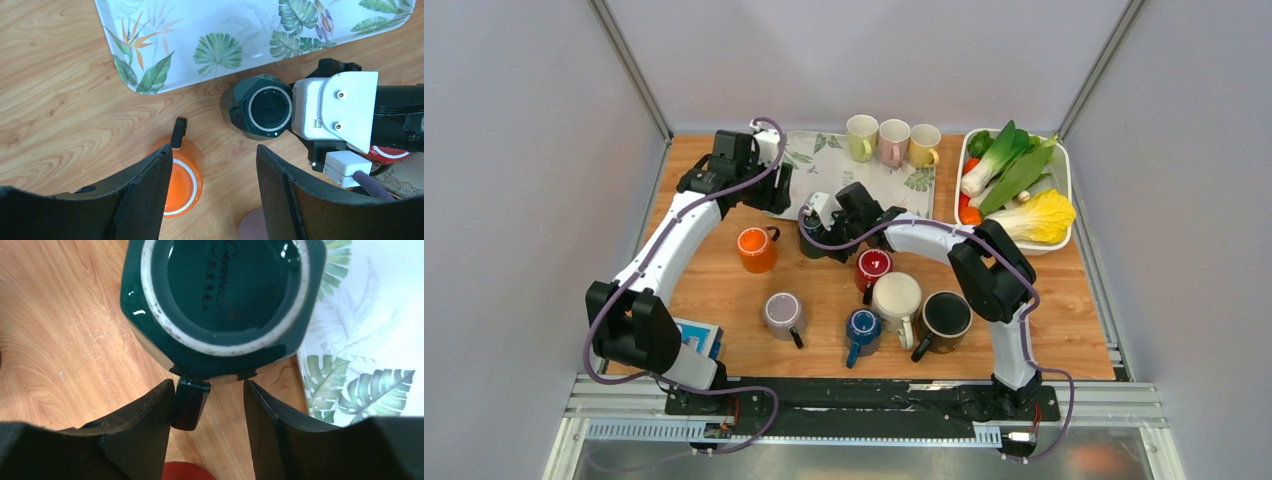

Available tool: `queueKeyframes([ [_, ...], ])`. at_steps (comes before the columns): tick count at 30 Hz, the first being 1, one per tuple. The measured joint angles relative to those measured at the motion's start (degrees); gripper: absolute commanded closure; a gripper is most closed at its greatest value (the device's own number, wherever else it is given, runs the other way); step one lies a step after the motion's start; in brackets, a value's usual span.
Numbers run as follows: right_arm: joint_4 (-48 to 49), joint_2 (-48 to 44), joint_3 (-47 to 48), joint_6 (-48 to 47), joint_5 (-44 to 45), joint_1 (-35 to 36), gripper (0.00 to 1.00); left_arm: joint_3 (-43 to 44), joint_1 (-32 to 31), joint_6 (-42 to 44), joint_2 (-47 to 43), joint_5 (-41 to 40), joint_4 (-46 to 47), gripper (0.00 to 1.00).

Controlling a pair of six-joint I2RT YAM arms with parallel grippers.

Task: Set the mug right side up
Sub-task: Turn over the cup at the center of the board.

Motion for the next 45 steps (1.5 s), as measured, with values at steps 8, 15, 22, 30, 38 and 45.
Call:
queueKeyframes([
  [8, 0.37, 2.45, 0.09, -1.05, -3.28, -0.28, 0.84, 0.00, 1.42, 1.05, 0.00, -0.07, 0.11, 0.30],
  [15, -1.03, 2.78, 0.92, -1.25, -4.44, -0.68, 1.00, -3.65, 2.32, 4.70, -2.67, 0.07, 3.30, 0.28],
  [22, -9.14, 2.69, 5.99, -1.29, -10.82, -4.42, 1.00, -18.27, 2.34, 14.67, -15.08, 1.25, 14.29, 0.28],
  [30, -16.11, 2.69, 20.48, 4.76, -26.47, -12.76, 1.00, -35.32, 1.86, 32.48, -28.50, 6.54, 33.79, 0.27],
  [38, -10.64, 2.69, 22.60, 19.41, -44.59, -16.65, 1.00, -45.31, -0.57, 55.69, -31.93, 11.06, 47.56, 0.26],
  [45, 3.23, 4.26, 18.67, 35.98, -58.55, -16.13, 1.00, -52.96, -7.17, 70.25, -29.57, 11.30, 63.82, 0.30],
])
